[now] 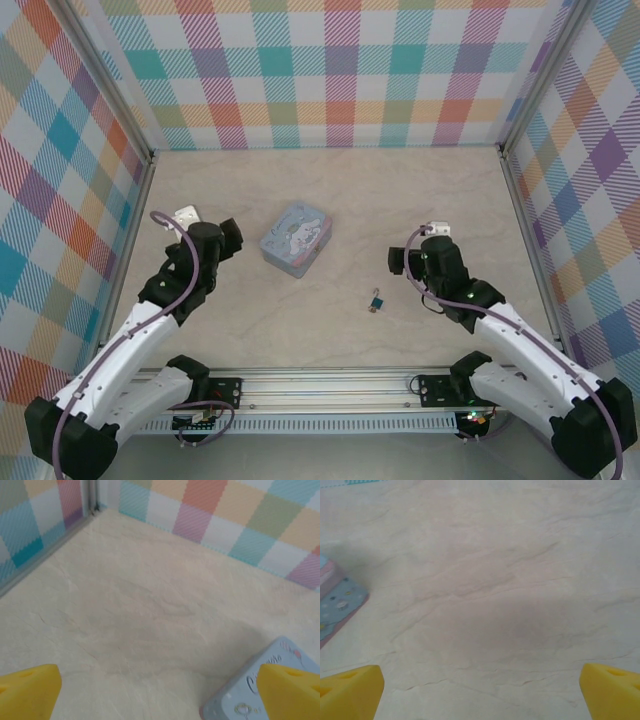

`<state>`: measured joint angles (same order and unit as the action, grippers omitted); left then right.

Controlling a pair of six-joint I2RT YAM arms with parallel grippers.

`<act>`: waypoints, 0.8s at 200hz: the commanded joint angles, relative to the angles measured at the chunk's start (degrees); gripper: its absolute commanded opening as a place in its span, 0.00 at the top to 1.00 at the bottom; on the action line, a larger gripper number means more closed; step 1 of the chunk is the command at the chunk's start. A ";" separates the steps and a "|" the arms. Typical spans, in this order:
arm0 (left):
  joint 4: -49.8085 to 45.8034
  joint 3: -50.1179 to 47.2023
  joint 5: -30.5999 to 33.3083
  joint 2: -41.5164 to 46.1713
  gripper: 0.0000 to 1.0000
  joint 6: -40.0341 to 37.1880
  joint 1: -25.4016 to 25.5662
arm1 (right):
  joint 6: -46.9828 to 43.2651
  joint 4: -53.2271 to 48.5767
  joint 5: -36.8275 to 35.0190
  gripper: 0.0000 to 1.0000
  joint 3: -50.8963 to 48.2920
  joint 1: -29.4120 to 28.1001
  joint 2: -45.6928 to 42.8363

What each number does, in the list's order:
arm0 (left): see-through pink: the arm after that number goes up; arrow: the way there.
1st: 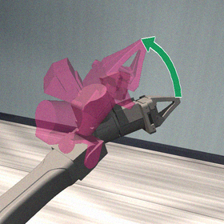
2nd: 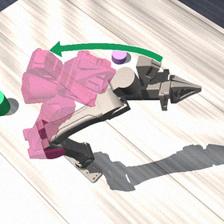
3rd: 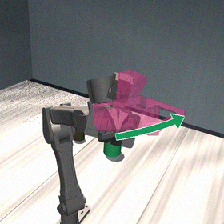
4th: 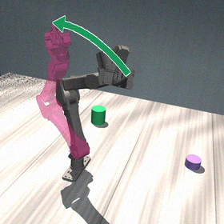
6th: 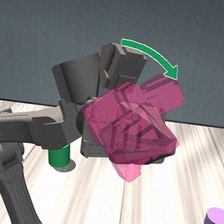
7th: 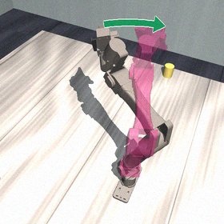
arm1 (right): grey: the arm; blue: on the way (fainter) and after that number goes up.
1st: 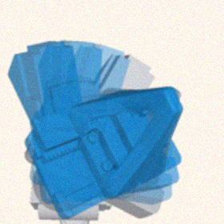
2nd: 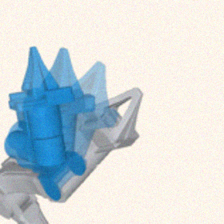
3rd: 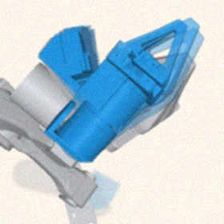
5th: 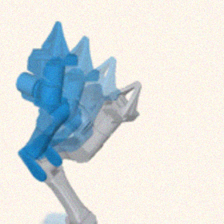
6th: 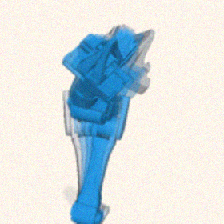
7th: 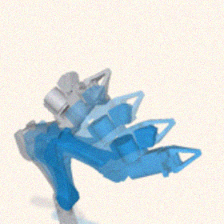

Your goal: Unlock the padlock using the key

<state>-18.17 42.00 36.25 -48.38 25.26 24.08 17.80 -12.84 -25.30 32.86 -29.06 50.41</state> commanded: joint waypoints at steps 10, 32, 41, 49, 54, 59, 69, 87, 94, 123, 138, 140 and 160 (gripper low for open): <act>7.76 -4.29 8.85 2.67 0.00 -3.32 -1.39 | -7.16 9.66 -4.01 0.00 -3.53 4.78 0.54; 6.30 -3.94 8.83 2.51 0.00 -3.49 -1.66 | -7.71 15.59 -3.74 0.00 -7.13 9.60 2.58; 5.60 -3.83 8.55 2.37 0.00 -3.47 -1.71 | -7.10 15.56 -2.38 0.00 -6.81 12.08 3.55; 5.05 -3.70 8.29 2.37 0.00 -3.22 -1.75 | -8.88 17.41 -0.94 0.00 -6.90 13.23 4.71; 4.68 -3.60 8.16 2.40 0.00 -2.96 -1.75 | -10.12 19.32 -0.81 0.00 -7.22 13.55 5.49; 4.51 -3.60 7.84 2.41 0.00 -2.89 -1.75 | -11.05 21.21 -0.80 0.00 -7.72 13.73 6.25; 4.32 -3.68 7.63 2.51 0.00 -2.75 -1.84 | -13.47 25.60 -0.35 0.00 -8.86 13.98 8.05; 3.82 -3.62 7.08 2.74 0.00 -2.53 -1.88 | -16.13 33.07 1.80 0.00 -10.72 14.84 11.85; 3.53 -3.60 7.01 2.84 0.00 -2.43 -1.84 | -16.26 35.42 2.37 0.00 -11.33 15.31 13.35; 2.72 -3.33 6.81 4.00 0.00 -2.41 -1.92 | -16.17 48.49 3.10 0.00 -14.91 17.01 19.60; 2.75 -3.54 6.99 4.76 0.00 -2.50 -1.93 | -18.03 52.93 5.81 0.00 -15.05 17.67 21.41; 2.76 -3.55 6.99 4.84 0.00 -2.56 -1.93 | -18.28 53.58 6.03 0.00 -15.09 17.73 21.79; 2.76 -3.96 7.03 5.32 0.00 -2.58 -2.01 | -20.53 58.44 9.62 0.00 -14.89 18.32 24.93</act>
<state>-15.03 38.28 42.57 -44.25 22.87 22.92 1.08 32.36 -20.86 17.67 -11.44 73.01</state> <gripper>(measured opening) 0.997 0.996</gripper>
